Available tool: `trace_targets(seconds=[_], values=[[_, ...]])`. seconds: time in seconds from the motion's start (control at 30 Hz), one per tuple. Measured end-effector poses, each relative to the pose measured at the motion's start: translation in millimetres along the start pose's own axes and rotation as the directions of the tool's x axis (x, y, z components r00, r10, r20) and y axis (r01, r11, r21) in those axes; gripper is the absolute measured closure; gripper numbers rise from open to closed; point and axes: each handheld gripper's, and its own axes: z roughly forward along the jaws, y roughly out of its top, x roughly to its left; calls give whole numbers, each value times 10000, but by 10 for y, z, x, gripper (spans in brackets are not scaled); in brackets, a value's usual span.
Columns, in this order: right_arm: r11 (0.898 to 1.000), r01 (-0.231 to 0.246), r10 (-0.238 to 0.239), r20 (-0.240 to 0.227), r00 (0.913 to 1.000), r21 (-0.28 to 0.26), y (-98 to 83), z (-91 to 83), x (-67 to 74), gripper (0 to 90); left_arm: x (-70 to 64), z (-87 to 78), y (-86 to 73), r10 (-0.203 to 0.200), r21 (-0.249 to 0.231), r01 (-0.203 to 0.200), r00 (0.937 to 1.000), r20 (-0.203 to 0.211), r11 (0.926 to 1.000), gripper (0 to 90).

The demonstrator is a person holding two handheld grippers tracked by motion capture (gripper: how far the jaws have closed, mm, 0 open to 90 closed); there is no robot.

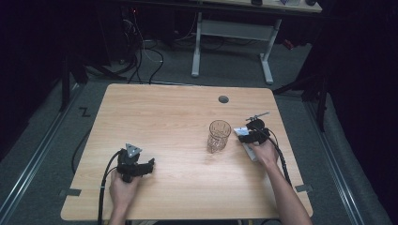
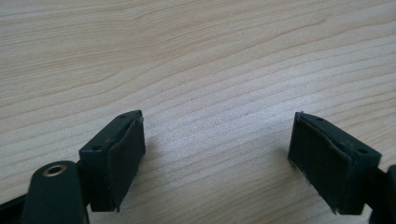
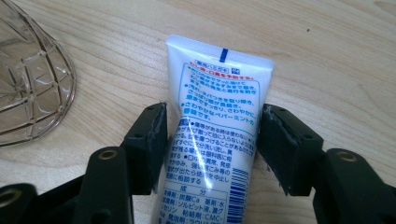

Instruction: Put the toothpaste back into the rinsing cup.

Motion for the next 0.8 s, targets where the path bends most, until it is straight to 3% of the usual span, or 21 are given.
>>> trace_targets(seconds=[0.17,0.37,0.67,0.8], values=[[9993,-301,305,-201,9993,233,4,26,1,435,0,0,0,2,-1,-2,10000,-1,10000,186],[9990,-50,50,0,10000,439,28,31,31,446,-1,1,-1,9,-13,-9,10000,-8,10000,185],[9987,180,-174,-132,9998,486,36,20,39,542,-1,0,-1,14,-11,-14,10000,-9,10000,185],[9964,582,-580,-46,9983,616,45,2,68,593,0,0,-1,23,-2,-23,10000,-6,10000,185]])
